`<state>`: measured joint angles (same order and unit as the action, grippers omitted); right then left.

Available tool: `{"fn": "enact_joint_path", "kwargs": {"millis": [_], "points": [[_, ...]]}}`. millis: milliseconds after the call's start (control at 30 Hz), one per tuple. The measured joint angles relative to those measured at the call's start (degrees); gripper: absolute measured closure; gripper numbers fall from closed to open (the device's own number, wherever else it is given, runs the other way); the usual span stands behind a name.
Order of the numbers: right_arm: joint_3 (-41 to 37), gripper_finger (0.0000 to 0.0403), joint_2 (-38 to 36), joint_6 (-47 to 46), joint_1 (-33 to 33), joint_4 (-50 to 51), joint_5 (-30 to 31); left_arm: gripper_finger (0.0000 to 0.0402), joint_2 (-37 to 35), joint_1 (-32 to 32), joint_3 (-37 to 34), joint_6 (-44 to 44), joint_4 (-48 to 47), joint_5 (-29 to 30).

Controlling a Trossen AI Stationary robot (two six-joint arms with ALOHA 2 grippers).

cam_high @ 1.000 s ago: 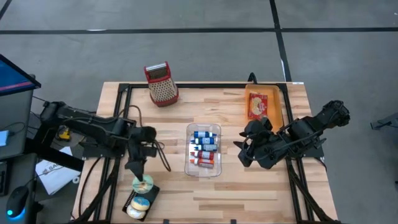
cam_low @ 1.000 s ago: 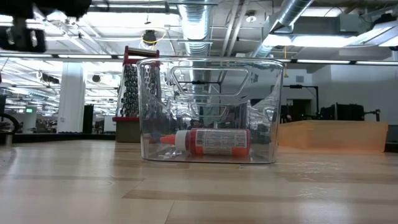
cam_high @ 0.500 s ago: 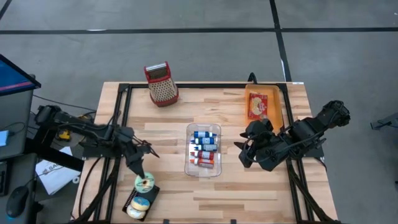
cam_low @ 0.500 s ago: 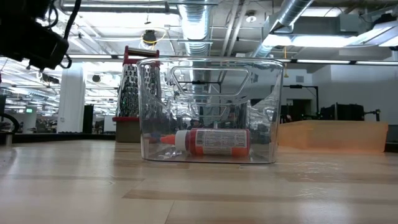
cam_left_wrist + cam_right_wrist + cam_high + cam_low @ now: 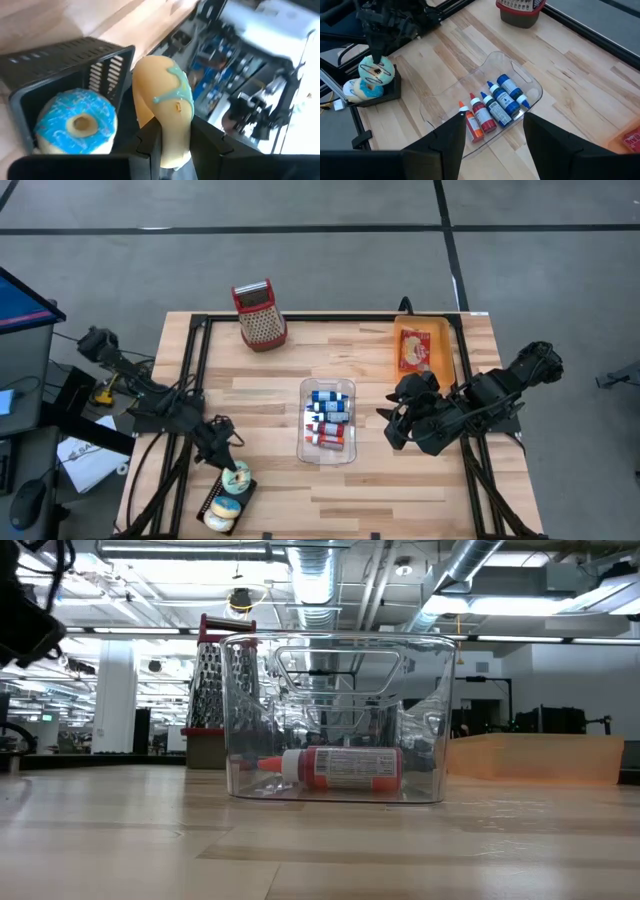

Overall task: Pick & Place Food Item
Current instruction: Put the green donut into the black bin

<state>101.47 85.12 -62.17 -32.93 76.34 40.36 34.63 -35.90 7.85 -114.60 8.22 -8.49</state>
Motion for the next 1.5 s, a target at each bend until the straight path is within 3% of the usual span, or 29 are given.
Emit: {"fn": "enact_joint_path", "kwargs": {"millis": [233, 433, 1100, 1500], "points": [[0.0, 0.0212, 0.0, 1.0, 0.1, 0.0, 0.0, 0.0322, 0.0, -14.4, 2.5, -7.4, -4.7, 19.6], [0.0, 0.0212, 0.0, 1.4, 0.4, 0.1, 0.1, 0.0323, 0.9, -22.2, 6.2, -11.5, -12.9, 29.7], [0.0, 0.0212, 0.0, 2.1, 0.8, 0.0, -0.3, 0.0317, 14.7, -24.9, 9.8, -9.9, -12.1, 31.2], [0.0, 0.0212, 0.0, 2.1, 0.8, 0.0, -1.1, 0.0214, 15.8, -26.1, 9.8, -5.7, -8.5, 31.1]]}}
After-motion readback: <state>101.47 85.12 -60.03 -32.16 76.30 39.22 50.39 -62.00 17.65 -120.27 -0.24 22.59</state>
